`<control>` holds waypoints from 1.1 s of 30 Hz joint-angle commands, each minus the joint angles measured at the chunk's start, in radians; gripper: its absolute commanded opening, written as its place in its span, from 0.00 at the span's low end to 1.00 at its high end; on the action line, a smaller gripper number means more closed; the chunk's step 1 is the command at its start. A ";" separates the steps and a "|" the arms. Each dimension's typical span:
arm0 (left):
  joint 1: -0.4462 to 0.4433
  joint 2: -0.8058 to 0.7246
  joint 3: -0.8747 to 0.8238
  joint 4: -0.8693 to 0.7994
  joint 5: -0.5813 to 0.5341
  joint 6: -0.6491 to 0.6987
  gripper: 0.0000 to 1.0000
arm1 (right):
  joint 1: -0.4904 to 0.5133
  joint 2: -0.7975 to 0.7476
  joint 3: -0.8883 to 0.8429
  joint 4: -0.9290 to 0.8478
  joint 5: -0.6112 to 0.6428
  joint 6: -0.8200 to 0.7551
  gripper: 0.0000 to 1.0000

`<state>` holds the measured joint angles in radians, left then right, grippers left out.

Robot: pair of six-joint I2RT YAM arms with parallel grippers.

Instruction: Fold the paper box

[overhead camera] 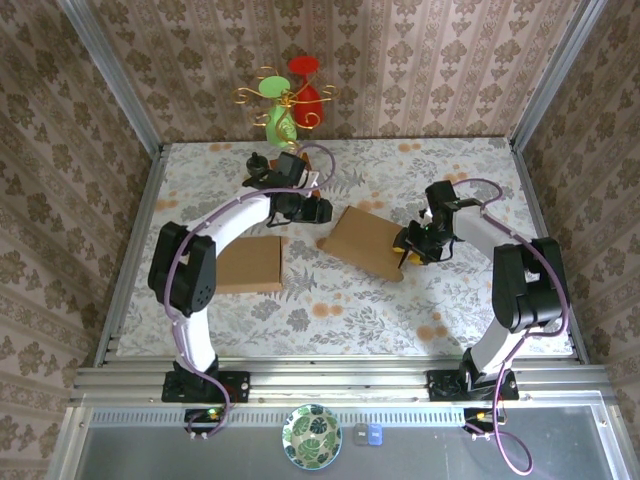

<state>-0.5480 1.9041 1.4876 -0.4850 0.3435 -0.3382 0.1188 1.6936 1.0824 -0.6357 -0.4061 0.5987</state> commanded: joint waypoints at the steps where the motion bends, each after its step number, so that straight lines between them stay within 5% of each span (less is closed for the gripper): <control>1: -0.016 0.024 0.024 0.007 0.037 0.028 0.51 | 0.005 0.019 -0.007 -0.041 0.044 -0.056 0.46; 33: -0.070 0.159 -0.038 0.115 0.089 -0.007 0.45 | 0.006 0.070 0.057 -0.103 0.036 -0.250 0.29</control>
<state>-0.6102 2.0541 1.4719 -0.3870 0.4126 -0.3363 0.1188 1.7359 1.1164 -0.7094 -0.3771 0.3748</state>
